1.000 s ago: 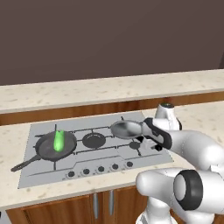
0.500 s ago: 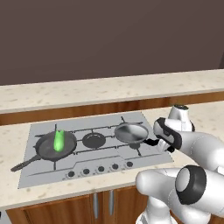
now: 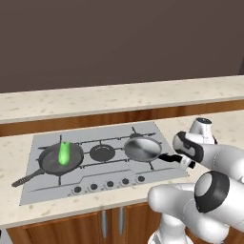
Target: Place both pans onto different burners. Then place the corn and the fish on different pans.
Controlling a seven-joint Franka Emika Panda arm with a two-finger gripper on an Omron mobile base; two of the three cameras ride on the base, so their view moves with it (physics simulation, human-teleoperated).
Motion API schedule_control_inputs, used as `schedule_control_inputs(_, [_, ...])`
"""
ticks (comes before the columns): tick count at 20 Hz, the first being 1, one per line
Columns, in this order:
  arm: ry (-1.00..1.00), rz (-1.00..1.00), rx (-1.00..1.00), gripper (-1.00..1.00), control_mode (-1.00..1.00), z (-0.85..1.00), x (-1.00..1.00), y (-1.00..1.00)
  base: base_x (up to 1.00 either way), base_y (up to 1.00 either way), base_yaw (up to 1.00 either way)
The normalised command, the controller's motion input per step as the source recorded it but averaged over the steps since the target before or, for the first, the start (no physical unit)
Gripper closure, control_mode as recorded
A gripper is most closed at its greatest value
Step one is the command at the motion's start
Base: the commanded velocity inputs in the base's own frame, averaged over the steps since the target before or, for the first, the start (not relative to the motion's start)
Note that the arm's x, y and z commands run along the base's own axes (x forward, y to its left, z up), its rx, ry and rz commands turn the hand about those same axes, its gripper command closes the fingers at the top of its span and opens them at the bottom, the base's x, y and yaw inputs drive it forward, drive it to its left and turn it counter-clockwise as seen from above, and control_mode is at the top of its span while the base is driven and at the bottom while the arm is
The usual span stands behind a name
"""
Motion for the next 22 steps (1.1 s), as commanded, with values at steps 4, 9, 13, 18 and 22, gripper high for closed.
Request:
schedule_control_inputs(4, [0.0,0.11,0.0,1.0,-1.0,-0.01,0.11,-0.27,0.0,0.0,0.0])
schedule_control_inputs(9, [0.0,0.09,0.0,1.0,-1.0,0.0,0.14,-0.23,0.0,0.0,0.0])
schedule_control_inputs(13, [0.0,0.06,0.0,1.0,-1.0,0.0,0.2,-0.14,0.0,0.0,0.0])
schedule_control_inputs(18, [0.02,0.05,0.0,1.0,-1.0,0.0,0.04,-0.06,0.0,0.0,0.0])
schedule_control_inputs(22, [0.02,0.03,0.0,1.0,-1.0,0.0,0.0,0.0,0.0,0.0,0.0])
